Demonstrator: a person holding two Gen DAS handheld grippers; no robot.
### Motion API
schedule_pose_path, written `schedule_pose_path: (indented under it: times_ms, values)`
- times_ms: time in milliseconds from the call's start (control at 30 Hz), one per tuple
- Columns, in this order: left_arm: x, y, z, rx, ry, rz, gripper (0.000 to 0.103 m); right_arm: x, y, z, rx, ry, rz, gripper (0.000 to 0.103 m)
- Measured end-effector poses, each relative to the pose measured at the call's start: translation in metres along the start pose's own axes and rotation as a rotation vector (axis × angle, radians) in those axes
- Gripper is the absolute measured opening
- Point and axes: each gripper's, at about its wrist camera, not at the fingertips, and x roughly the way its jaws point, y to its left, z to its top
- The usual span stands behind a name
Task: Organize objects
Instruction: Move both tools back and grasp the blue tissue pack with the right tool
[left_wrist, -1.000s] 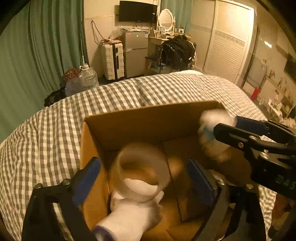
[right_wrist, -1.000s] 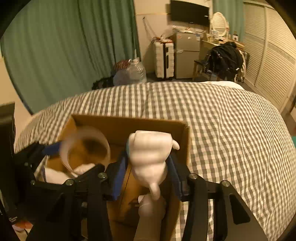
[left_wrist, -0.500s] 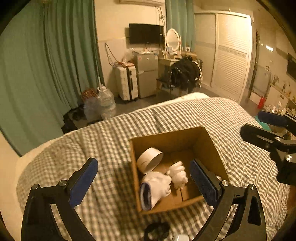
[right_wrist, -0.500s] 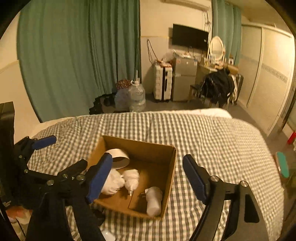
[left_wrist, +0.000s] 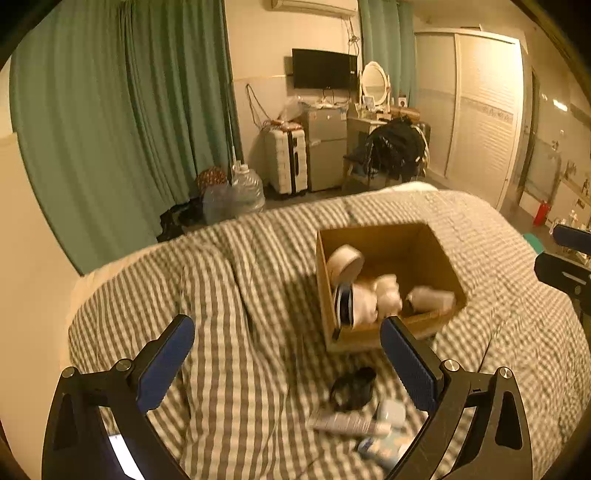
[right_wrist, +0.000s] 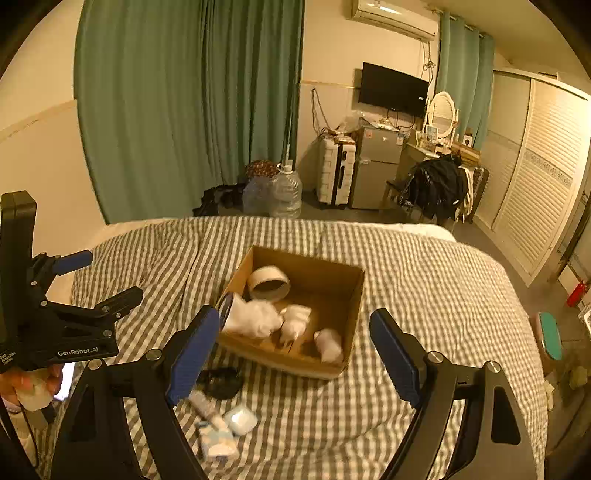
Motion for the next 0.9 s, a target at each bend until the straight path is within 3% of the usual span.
schedule_pose_path:
  times_ms: [133,267,467,800,867,900]
  values:
    - [0.013,0.0,-0.038,-0.034,0.03,0.051,0.103,0.015,0.012,-0.035,0.004,0.047,0.016,0.084]
    - [0.04,0.001,-0.074,-0.077,0.108,0.044,0.103,0.041,0.024,-0.077,0.0,0.088,-0.002,0.084]
    - [0.076,-0.006,-0.124,-0.07,0.216,0.043,0.103,0.097,0.038,-0.14,0.006,0.296,0.096,0.084]
    - [0.092,-0.02,-0.146,0.021,0.278,0.034,0.103,0.154,0.076,-0.189,-0.087,0.535,0.262,0.084]
    - [0.096,-0.019,-0.147,0.018,0.292,0.034,0.103,0.159,0.08,-0.192,-0.086,0.558,0.282,0.078]
    - [0.096,-0.018,-0.147,0.016,0.293,0.032,0.103,0.163,0.083,-0.195,-0.092,0.579,0.298,0.066]
